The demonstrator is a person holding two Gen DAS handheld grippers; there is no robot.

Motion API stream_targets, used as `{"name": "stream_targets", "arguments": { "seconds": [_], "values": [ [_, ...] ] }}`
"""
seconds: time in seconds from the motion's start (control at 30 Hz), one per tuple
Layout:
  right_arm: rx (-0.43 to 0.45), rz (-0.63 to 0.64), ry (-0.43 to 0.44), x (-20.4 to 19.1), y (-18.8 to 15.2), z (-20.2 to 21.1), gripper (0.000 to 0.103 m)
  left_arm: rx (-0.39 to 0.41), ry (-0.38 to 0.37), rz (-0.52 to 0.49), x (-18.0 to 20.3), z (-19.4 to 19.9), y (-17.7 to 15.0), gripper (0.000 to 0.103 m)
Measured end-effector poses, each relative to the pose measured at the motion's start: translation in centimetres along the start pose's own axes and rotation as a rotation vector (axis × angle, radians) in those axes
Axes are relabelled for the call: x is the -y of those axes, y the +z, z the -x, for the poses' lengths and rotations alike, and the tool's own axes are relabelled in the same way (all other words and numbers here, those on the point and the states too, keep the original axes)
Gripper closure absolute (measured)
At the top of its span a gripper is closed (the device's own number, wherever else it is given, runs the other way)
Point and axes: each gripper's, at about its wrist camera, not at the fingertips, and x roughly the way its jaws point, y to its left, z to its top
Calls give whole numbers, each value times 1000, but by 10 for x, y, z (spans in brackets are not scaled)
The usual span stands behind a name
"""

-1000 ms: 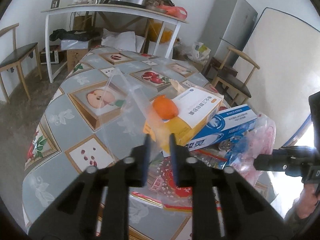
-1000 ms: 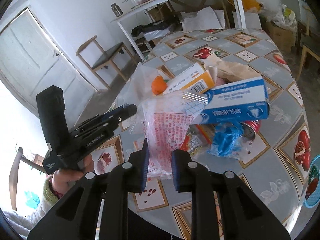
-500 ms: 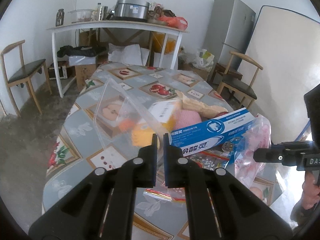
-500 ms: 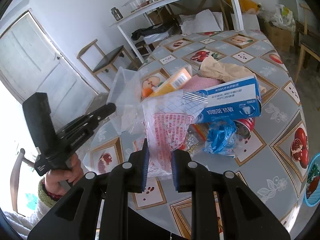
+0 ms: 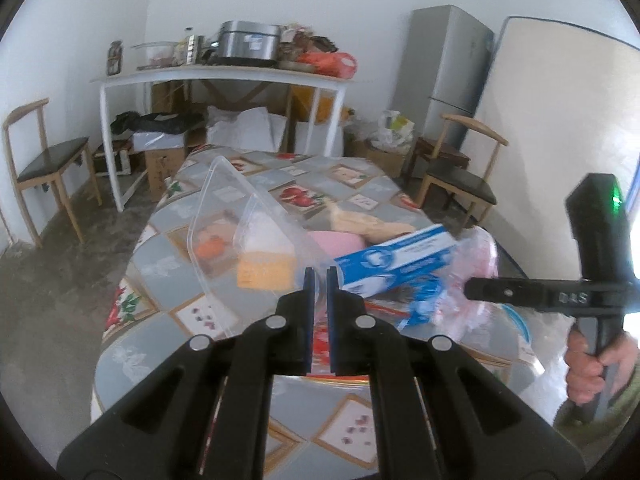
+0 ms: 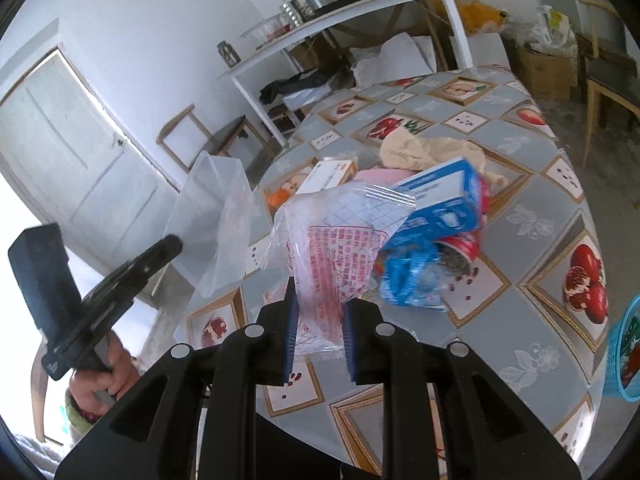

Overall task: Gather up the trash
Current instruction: 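Grasp the clear plastic box with the left tool while the right tool grasps the printed plastic bag, then carry the box and bag to the blue wastebasket and release both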

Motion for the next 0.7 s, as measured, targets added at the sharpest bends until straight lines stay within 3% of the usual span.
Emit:
{"name": "stream_targets", "arguments": {
  "seconds": [0.2,0.33,0.5,0.7],
  "values": [
    [95,-77,13,38,-5,42,83,14,-83,-86,63,5,13,99],
    [182,-160,-18,80,-17,83,83,20,-191,-168,121,-1,29,99],
    [299,-308,-122,149,-50,142,83,1,-336,-291,208,-22,48,99],
    [416,-618,-287,267,-124,210,83,-115,-557,-399,337,-78,51,99]
  ]
}}
